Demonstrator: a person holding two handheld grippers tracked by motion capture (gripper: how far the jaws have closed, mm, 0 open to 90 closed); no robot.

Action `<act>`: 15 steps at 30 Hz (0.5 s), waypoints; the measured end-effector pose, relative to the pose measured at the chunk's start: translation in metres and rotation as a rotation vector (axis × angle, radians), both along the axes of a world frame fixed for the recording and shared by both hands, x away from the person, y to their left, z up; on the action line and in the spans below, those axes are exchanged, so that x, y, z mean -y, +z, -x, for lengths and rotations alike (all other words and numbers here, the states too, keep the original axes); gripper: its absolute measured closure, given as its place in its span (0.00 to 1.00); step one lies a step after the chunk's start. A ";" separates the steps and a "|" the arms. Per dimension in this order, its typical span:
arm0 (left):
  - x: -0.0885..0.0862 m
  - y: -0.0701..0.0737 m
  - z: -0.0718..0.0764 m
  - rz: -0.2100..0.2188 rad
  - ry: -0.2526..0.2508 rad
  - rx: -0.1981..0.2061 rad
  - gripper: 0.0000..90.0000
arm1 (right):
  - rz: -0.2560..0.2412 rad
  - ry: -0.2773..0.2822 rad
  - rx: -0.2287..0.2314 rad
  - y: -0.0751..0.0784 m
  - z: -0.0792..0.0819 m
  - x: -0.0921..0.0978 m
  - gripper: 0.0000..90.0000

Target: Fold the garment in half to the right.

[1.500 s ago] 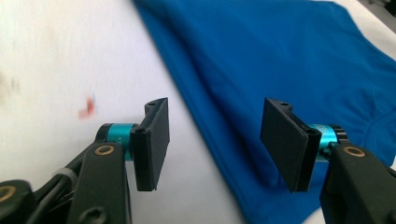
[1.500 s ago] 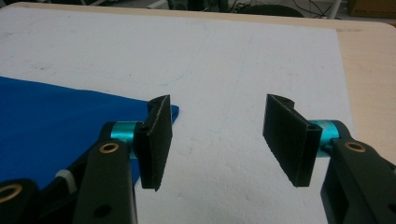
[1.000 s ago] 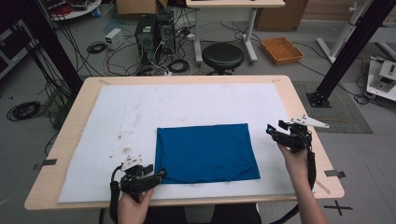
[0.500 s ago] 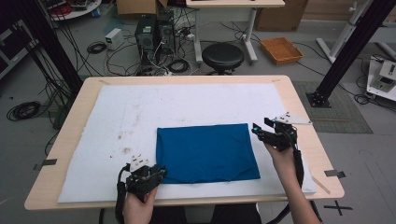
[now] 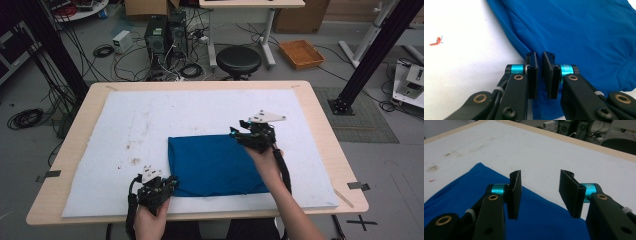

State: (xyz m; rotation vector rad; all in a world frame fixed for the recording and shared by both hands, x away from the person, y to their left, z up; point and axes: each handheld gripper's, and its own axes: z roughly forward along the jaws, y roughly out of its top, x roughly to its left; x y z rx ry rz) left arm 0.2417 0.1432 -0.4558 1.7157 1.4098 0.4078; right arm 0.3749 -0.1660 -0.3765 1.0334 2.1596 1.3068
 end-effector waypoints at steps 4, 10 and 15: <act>-0.001 0.000 -0.001 0.009 -0.003 -0.002 0.91 | 0.019 0.043 -0.025 -0.001 -0.012 -0.038 0.61; -0.003 -0.001 -0.001 0.026 -0.004 -0.006 0.91 | 0.038 0.104 -0.086 -0.011 -0.029 -0.090 0.66; -0.004 -0.002 -0.001 0.034 -0.005 -0.004 0.91 | 0.060 0.135 -0.144 -0.024 -0.044 -0.132 0.69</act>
